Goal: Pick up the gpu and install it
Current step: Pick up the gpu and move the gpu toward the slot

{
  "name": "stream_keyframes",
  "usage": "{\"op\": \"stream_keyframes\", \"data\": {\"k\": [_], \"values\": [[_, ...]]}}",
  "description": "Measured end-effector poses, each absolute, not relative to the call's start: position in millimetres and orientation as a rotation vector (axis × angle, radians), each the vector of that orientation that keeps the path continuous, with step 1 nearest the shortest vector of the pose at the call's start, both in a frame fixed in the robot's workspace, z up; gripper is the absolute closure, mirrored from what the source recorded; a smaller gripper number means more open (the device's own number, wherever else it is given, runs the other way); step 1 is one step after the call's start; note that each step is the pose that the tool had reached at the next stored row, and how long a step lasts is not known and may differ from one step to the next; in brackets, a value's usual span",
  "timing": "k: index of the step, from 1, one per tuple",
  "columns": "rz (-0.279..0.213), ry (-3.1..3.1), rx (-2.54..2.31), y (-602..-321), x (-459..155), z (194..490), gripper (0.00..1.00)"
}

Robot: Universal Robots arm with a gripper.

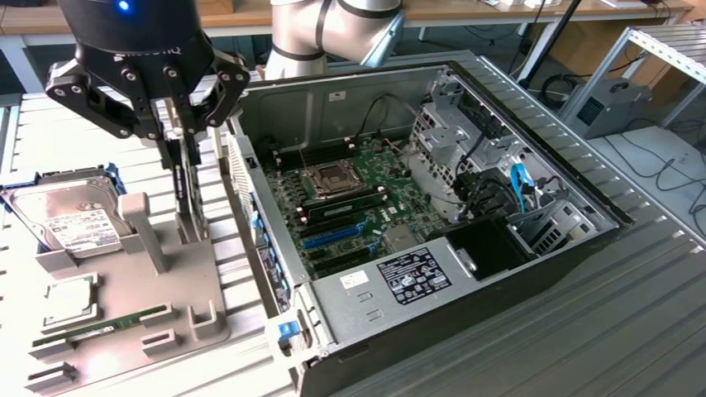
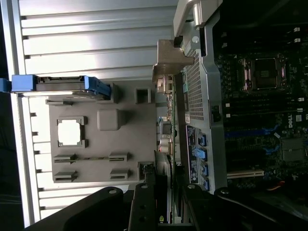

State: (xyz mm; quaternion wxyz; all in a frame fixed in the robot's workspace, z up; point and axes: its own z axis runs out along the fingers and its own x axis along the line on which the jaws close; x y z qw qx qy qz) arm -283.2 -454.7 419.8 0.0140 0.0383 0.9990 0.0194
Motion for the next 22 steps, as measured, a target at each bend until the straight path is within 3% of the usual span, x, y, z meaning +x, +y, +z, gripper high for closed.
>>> {"op": "stream_keyframes", "data": {"k": [22], "values": [[0.058, 3.111, 0.119, -454.7, -273.6, 416.3, 0.74]]}}
